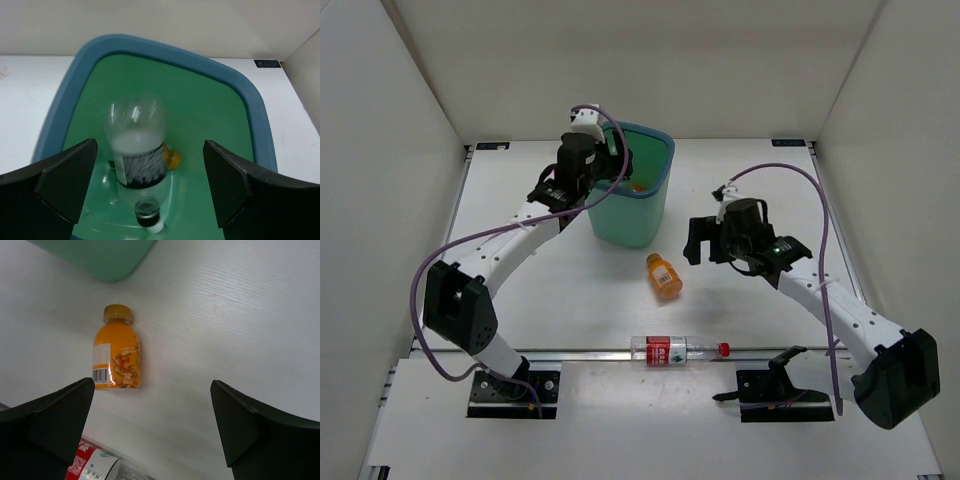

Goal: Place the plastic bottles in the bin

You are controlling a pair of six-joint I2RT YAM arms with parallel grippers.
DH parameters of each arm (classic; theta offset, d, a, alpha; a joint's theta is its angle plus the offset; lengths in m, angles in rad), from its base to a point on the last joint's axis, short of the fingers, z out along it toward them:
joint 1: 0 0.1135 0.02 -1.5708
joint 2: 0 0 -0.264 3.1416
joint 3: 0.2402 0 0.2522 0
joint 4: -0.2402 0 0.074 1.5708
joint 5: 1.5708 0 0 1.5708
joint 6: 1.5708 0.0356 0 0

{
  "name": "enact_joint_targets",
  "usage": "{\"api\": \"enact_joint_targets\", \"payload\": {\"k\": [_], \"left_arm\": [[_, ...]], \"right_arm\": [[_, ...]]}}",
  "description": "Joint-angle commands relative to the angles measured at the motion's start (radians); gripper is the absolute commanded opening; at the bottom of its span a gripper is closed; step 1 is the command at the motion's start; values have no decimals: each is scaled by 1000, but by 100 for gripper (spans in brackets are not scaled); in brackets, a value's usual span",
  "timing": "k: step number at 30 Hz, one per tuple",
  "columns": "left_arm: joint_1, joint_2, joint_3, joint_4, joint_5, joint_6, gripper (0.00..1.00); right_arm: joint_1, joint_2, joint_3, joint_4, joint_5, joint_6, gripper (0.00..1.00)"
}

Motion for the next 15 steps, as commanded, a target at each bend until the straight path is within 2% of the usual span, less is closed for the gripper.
{"api": "enact_joint_targets", "payload": {"k": [1, 3, 7, 11, 15], "left_arm": [[-9, -125, 37, 64, -9, 3, 98], [-23, -148, 62, -20, -29, 26, 99], [-20, -298, 34, -115, -22, 8, 98], [24, -514, -134, -253, -17, -63, 99], [78, -668, -312, -457, -26, -116, 99]], "right_arm": [[55, 62, 56, 28, -19, -25, 99], [85, 95, 67, 45, -50, -31, 99], [128, 188, 90, 80, -106, -51, 99], [170, 305, 111, 119, -148, -66, 99], [200, 427, 170, 82, -73, -107, 100]]}}
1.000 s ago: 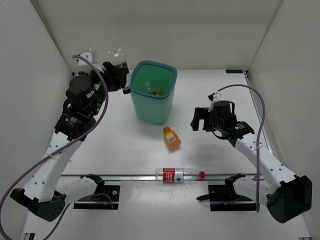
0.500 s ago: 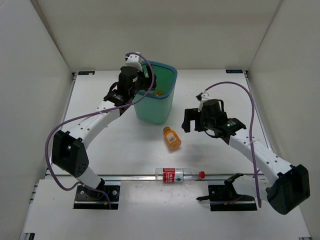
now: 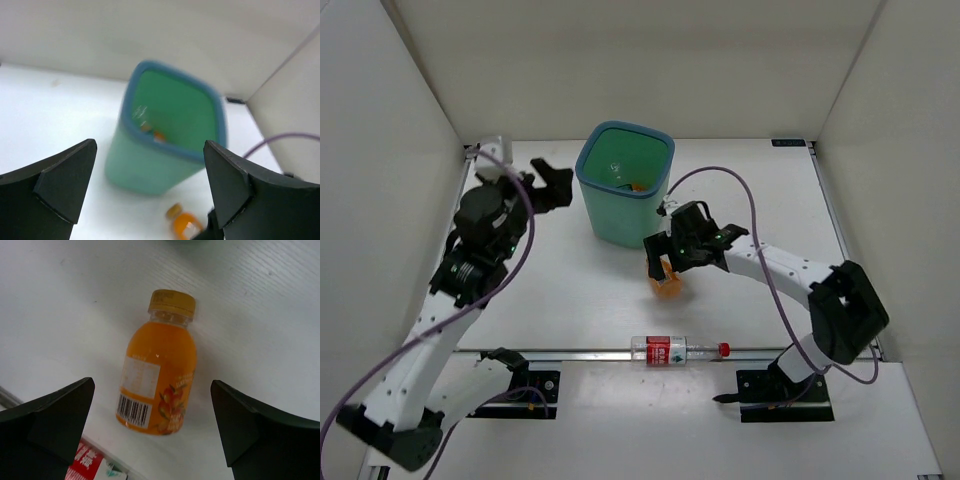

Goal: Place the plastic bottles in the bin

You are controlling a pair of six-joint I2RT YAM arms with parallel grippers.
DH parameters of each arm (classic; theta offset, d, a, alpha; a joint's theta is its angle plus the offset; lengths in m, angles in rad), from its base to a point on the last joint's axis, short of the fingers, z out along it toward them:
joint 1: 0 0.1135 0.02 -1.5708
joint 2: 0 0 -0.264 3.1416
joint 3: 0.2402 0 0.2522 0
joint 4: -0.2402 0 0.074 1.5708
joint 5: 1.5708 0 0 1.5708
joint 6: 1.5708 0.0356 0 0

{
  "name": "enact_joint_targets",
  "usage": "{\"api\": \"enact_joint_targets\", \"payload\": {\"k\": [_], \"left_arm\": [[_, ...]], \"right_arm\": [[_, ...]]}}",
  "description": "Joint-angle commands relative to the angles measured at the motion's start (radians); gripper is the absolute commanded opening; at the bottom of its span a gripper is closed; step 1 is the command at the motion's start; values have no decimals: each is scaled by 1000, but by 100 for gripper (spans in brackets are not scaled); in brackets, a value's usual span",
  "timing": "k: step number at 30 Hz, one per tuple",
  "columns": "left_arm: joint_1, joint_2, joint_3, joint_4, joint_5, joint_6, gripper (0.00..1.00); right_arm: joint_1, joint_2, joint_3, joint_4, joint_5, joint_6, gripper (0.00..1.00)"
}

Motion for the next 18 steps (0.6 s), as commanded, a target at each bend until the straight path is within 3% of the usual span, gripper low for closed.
{"api": "enact_joint_targets", "payload": {"k": [1, 4, 6, 8, 10, 13, 18], "left_arm": [[55, -85, -165, -294, 13, -65, 99], [86, -196, -312, -402, 10, -129, 98], [106, -289, -414, -431, 45, -198, 98], [127, -351, -471, -447, 76, -253, 98], [130, -397, -519, -451, 99, -309, 98], [115, -446, -560, -474, 117, -347, 99], [104, -439, -568, -502, 87, -343, 99]], "right_arm": [[32, 88, 68, 9, 70, -49, 99], [51, 172, 102, -34, 132, -40, 98], [59, 212, 108, -52, 132, -37, 93], [74, 217, 96, -60, 132, -21, 80], [77, 198, 107, -46, 158, -5, 52], [123, 154, 177, -86, 169, -63, 50], [233, 39, 445, -217, 196, -175, 46]]}}
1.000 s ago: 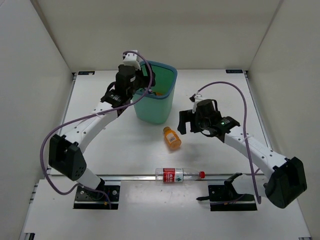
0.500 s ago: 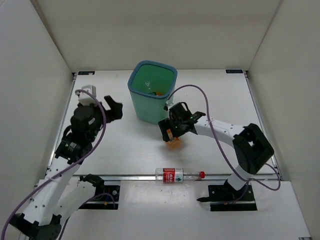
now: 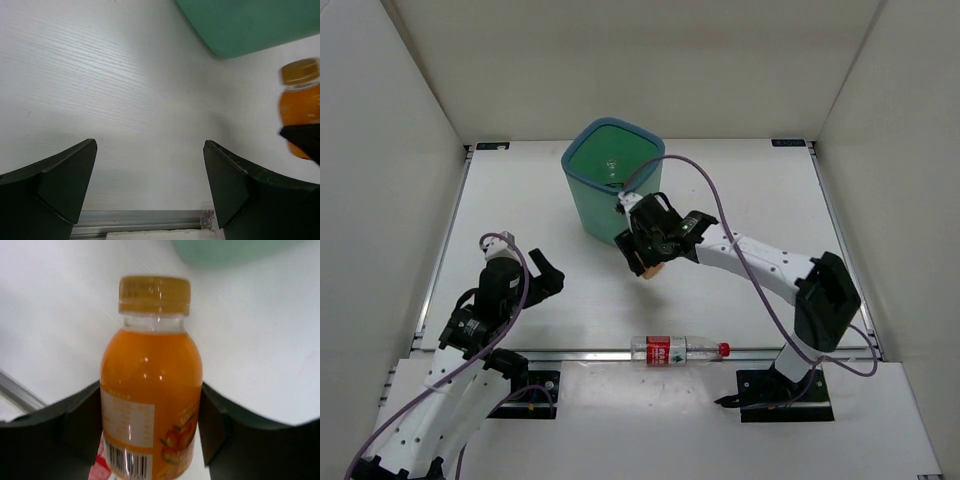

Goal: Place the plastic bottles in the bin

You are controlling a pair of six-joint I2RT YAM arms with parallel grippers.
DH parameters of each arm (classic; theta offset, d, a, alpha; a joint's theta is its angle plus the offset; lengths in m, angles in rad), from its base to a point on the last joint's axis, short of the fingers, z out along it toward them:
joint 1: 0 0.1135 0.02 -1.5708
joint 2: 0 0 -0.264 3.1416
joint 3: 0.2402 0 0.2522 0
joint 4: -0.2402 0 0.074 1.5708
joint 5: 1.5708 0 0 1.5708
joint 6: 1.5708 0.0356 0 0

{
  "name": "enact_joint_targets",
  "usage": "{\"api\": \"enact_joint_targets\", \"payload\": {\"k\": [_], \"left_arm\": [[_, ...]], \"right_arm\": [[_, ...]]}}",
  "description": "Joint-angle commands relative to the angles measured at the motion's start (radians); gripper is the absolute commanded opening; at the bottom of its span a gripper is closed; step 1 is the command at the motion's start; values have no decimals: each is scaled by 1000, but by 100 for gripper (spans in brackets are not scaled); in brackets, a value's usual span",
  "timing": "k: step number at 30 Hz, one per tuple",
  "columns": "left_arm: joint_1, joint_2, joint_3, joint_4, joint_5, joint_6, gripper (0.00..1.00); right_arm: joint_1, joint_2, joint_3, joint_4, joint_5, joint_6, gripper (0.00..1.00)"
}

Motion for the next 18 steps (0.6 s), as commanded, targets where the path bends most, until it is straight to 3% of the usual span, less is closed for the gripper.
{"api": "enact_joint_targets", "payload": {"k": [1, 3, 6, 12, 16, 18], "left_arm": [[-6, -7, -7, -11, 16, -24, 98], [-2, 2, -21, 6, 27, -22, 99], [1, 24, -12, 17, 51, -10, 98], [-14, 18, -22, 56, 82, -1, 98], [-34, 65, -2, 83, 169, 88, 99], [-51, 105, 10, 79, 205, 149, 98]], "right_arm": [[87, -163, 217, 12, 32, -121, 46], [107, -186, 276, 79, 49, -194, 47], [49, -159, 411, 151, 36, -259, 41], [-62, 13, 630, 319, -60, -313, 40], [-85, 166, 757, 322, -53, -324, 46], [-99, 192, 746, 320, -54, -292, 53]]}}
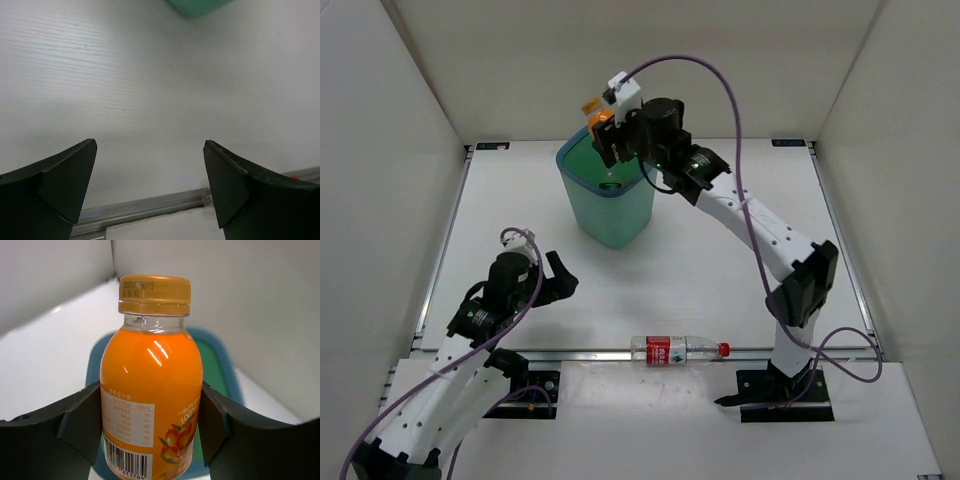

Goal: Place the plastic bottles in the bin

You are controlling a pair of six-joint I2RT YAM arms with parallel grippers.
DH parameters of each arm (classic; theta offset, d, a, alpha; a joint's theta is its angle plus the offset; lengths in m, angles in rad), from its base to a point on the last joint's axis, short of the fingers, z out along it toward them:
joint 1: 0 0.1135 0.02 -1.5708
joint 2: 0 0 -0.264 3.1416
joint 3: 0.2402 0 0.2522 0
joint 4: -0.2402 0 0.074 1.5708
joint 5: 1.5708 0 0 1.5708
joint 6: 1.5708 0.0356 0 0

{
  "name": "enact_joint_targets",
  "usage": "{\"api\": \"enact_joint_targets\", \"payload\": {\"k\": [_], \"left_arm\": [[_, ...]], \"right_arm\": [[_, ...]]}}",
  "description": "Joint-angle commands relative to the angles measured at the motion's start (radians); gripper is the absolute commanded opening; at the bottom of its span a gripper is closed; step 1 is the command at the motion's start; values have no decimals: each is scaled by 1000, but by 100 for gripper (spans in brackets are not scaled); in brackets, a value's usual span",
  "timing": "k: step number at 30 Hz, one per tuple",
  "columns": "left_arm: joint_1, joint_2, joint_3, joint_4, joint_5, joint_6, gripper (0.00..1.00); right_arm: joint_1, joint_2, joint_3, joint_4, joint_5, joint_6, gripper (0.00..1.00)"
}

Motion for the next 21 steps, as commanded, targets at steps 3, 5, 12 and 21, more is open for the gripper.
{"api": "enact_joint_targets", "payload": {"k": [3, 5, 12, 21], "left_arm": [[-87, 129, 78, 2, 85, 175, 98], [-110, 160, 104, -21, 71, 212, 99], [-113, 238, 182, 1, 141, 307, 99], [-410, 526, 371, 26, 388, 518, 99]], "right_arm": [[-43, 64, -23, 7, -49, 62, 71], [-61, 70, -19, -31, -60, 93, 92], [-29, -52, -109, -24, 38, 78, 99], [-157, -391, -444, -134, 78, 252, 99]]}}
